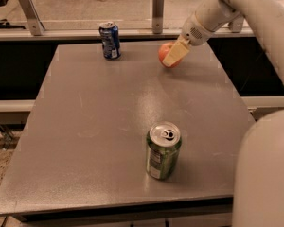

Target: Move apple near green can

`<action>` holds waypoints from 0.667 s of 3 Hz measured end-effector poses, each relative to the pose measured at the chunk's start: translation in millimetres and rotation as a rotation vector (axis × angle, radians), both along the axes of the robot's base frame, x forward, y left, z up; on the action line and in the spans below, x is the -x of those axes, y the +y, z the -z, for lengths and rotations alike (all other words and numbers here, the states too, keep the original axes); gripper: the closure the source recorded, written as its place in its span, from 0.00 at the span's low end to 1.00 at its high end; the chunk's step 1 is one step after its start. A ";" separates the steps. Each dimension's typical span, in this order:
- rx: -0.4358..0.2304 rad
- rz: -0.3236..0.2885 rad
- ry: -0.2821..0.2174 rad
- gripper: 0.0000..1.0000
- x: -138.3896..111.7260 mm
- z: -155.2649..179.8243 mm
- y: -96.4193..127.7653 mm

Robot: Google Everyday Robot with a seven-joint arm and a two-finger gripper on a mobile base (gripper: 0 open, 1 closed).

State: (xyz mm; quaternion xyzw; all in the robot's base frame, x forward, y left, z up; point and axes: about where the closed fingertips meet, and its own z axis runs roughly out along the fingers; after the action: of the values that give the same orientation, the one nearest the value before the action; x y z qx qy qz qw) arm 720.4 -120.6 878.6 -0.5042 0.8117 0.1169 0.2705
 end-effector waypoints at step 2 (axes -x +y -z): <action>-0.003 -0.123 0.001 1.00 80.7 -25.1 -12.3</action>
Offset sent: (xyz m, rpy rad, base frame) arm -0.1482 -0.0265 0.0432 -0.0164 -0.0064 0.1999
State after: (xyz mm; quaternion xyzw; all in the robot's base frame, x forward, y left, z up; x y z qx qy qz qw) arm 639.7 -132.9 903.7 -0.5525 0.7793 0.1347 0.2631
